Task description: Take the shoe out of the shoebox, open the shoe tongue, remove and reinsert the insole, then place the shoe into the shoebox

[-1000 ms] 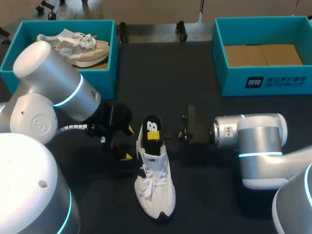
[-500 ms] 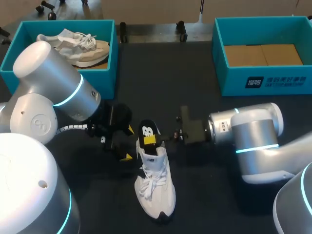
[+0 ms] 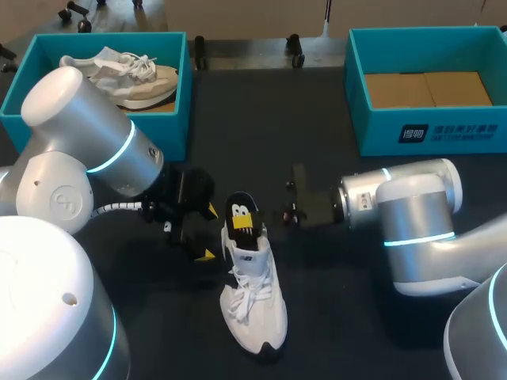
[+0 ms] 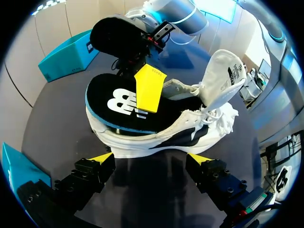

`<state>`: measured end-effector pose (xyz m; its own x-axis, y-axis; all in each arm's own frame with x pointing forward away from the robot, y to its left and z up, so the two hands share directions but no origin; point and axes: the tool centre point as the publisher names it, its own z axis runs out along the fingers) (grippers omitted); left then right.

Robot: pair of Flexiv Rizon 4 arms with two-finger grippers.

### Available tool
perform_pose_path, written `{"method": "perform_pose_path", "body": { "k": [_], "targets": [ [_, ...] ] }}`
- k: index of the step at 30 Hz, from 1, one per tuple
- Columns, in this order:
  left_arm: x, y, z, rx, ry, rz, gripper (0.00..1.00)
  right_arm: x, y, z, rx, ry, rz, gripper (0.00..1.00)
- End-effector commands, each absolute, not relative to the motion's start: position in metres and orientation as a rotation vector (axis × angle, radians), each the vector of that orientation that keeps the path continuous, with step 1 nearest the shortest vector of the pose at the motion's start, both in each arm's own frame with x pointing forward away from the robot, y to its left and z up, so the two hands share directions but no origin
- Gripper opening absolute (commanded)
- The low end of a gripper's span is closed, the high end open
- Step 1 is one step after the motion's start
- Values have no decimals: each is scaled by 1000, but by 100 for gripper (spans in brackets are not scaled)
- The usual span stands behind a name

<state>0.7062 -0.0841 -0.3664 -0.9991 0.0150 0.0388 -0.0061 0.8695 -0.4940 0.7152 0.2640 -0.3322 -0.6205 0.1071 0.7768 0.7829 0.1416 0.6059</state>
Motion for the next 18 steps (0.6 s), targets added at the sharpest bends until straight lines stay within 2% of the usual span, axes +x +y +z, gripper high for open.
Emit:
{"method": "perform_pose_path", "body": {
  "k": [1,6,9,12,13,14,18],
  "targets": [
    [705,-83,-367,-7,-2999,795,100,717,265,-326,-846,-1873,-1513,26],
    [705,-83,-367,-7,-2999,795,100,720,266,-322,-824,-1896,-1536,30],
    [705,-83,-367,-7,-2999,795,100,724,264,-321,-810,-1898,-1549,28],
    [705,-83,-367,-7,-2999,795,100,729,261,-323,-802,-1880,-1567,18],
    [705,-83,-367,-7,-2999,795,100,731,260,-324,-814,-1865,-1576,12],
    [705,-83,-367,-7,-2999,795,100,732,259,-325,-834,-1851,-1587,1],
    [705,-83,-367,-7,-2999,795,100,731,256,-329,-855,-1834,-1589,0]
  ]
}}
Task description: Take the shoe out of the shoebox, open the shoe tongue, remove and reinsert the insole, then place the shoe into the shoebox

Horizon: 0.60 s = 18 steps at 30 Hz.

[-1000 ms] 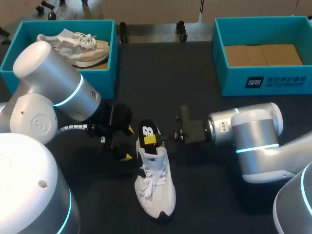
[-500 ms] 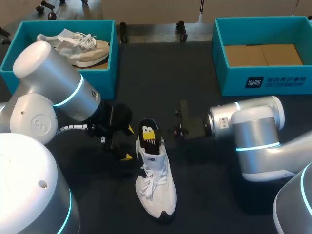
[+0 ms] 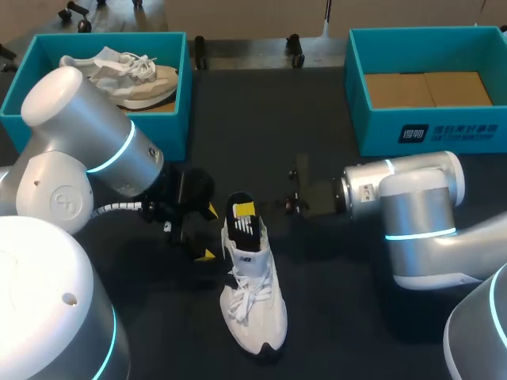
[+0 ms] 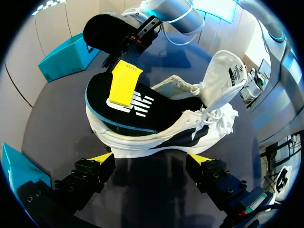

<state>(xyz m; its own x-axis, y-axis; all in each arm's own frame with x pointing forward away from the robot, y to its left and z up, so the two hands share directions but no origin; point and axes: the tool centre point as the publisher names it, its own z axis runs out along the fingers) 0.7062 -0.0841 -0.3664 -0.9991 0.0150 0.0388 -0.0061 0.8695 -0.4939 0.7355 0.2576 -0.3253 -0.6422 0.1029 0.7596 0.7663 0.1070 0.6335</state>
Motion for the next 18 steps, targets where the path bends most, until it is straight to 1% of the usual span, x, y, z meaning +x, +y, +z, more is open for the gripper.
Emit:
{"method": "perform_pose_path", "body": {
  "k": [1,18],
  "targets": [
    [705,-83,-367,-7,-2999,795,100,730,255,-329,-862,-1832,-1588,0],
    [705,-83,-367,-7,-2999,795,100,713,261,-346,-1028,-1771,-1473,0]
  ]
}}
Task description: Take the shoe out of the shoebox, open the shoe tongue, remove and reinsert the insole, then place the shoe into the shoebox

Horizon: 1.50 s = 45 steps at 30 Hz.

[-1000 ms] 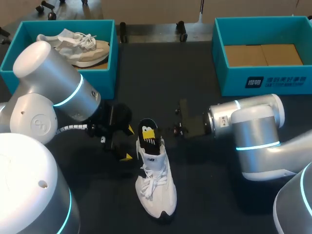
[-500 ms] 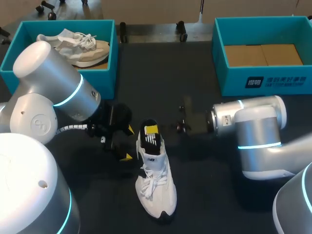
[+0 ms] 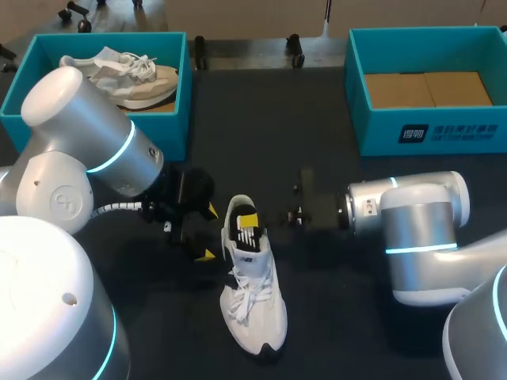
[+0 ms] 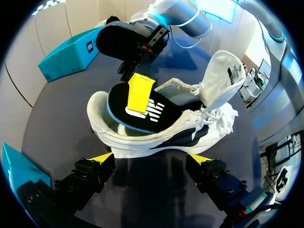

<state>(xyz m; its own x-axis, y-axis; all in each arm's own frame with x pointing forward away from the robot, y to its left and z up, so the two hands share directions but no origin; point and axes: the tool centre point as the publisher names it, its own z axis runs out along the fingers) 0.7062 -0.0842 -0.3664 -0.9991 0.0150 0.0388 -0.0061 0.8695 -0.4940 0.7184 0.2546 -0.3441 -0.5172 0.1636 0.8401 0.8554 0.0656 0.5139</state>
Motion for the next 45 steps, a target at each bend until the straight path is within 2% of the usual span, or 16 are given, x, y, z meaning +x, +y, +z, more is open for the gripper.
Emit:
{"method": "perform_pose_path", "body": {
  "k": [1,9,10,11,14,22,28,30,33,45],
  "targets": [
    [705,-83,-367,-7,-2999,795,100,713,261,-347,-1030,-1775,-1466,0],
    [705,-83,-367,-7,-2999,795,100,709,262,-347,-1024,-1784,-1457,1],
    [705,-83,-367,-7,-2999,795,100,710,262,-346,-1019,-1792,-1458,20],
    [705,-83,-367,-7,-2999,795,100,710,263,-345,-1011,-1802,-1460,31],
    [705,-83,-367,-7,-2999,795,100,712,263,-340,-995,-1822,-1464,39],
    [705,-83,-367,-7,-2999,795,100,716,265,-332,-959,-1873,-1467,36],
    [705,-83,-367,-7,-2999,795,100,721,264,-330,-936,-1888,-1469,28],
    [705,-83,-367,-7,-2999,795,100,723,262,-331,-930,-1884,-1470,21],
    [705,-83,-367,-7,-2999,795,100,726,259,-335,-942,-1859,-1475,0],
    [705,-83,-367,-7,-2999,795,100,712,259,-349,-1006,-1795,-1477,0]
  ]
}}
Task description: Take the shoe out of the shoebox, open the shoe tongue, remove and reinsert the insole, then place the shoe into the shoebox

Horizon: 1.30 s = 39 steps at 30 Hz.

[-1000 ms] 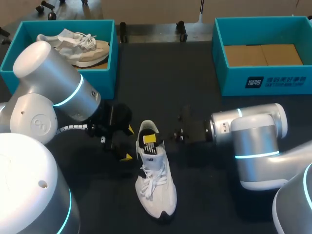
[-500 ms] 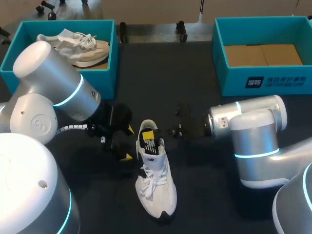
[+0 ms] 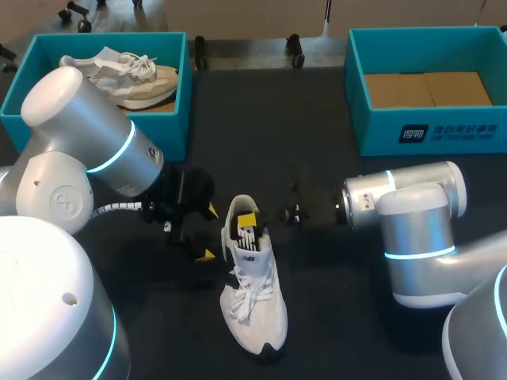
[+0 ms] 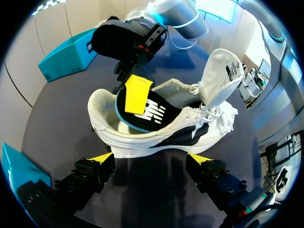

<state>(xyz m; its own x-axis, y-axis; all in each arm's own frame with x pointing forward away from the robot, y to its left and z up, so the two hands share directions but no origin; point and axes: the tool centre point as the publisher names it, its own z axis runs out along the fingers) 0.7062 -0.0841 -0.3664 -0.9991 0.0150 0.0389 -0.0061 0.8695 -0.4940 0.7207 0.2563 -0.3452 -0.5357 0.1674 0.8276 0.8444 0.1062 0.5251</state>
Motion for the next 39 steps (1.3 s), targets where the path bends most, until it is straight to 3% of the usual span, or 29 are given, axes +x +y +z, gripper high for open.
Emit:
{"method": "perform_pose_path", "body": {
  "k": [1,8,9,12,17,39],
  "targets": [
    [705,-83,-367,-7,-2999,795,100,711,260,-349,-1008,-1795,-1476,0],
    [705,-83,-367,-7,-2999,795,100,711,263,-347,-1003,-1815,-1471,0],
    [705,-83,-367,-7,-2999,795,100,711,263,-346,-999,-1819,-1471,3],
    [705,-83,-367,-7,-2999,795,100,714,263,-341,-983,-1840,-1469,29],
    [705,-83,-367,-7,-2999,795,100,719,262,-334,-953,-1869,-1461,42],
    [705,-83,-367,-7,-2999,795,100,721,258,-314,-912,-1946,-1454,43]
  ]
}}
